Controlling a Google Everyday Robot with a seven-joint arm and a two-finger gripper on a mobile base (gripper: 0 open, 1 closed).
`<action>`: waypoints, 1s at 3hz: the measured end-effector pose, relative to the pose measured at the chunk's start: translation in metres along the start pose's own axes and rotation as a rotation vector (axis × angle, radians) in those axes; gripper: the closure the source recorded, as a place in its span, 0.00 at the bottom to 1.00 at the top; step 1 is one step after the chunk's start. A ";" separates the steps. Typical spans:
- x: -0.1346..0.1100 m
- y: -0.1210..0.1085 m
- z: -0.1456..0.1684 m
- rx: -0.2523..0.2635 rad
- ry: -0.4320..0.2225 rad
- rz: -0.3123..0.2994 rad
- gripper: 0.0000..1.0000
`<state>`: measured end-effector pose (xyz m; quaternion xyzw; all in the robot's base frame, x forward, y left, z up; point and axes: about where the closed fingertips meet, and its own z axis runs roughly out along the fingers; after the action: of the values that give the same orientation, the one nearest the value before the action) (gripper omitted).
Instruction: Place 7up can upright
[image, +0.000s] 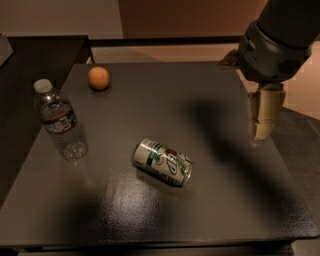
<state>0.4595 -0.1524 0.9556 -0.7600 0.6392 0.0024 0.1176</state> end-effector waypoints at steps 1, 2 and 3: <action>-0.022 -0.006 0.013 -0.040 -0.017 -0.205 0.00; -0.042 -0.004 0.023 -0.040 -0.031 -0.434 0.00; -0.054 -0.004 0.033 -0.047 -0.056 -0.629 0.00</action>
Offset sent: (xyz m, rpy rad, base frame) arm -0.0156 0.0621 -0.0260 -0.0895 -0.0555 0.7904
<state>0.4584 -0.0934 0.9325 -0.9226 0.3691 0.0016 0.1124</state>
